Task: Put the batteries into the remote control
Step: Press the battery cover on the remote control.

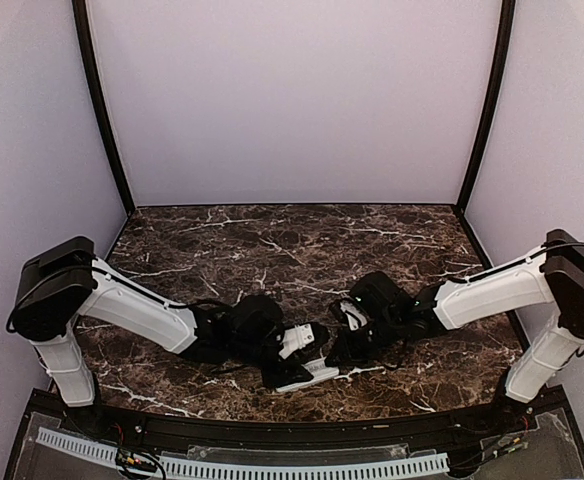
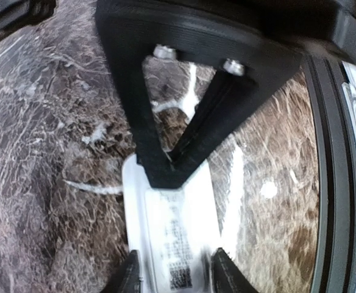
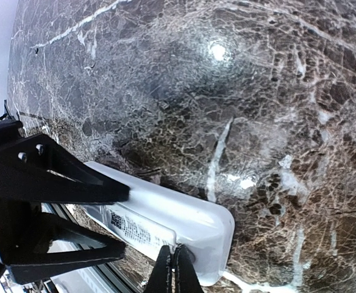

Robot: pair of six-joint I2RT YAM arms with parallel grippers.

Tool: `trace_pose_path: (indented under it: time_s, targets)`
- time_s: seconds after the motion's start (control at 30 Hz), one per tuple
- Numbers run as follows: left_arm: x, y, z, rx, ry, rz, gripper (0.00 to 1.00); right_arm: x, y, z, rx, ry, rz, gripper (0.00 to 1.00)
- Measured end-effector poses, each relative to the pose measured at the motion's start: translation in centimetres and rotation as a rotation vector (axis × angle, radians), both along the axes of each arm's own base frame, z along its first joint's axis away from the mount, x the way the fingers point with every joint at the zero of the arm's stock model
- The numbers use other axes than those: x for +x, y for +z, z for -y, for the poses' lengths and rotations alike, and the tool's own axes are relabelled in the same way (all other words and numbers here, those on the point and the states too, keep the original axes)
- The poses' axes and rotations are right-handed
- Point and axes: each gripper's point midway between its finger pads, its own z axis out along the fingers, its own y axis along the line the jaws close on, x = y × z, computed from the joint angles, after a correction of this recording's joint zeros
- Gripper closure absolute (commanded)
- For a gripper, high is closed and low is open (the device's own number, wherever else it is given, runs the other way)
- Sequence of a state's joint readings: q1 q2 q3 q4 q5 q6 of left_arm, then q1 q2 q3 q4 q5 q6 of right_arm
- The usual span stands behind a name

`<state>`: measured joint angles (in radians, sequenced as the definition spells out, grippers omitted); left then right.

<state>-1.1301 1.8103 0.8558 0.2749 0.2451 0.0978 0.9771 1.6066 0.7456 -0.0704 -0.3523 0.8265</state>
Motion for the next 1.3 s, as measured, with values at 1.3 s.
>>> trace_pose_path:
  time_s: [1.3]
  targets:
    - [-0.4, -1.5, -1.4, 0.123, 0.033, -0.010, 0.46, 0.6, 3.9, 1.1, -0.087, 0.063, 0.118, 0.84]
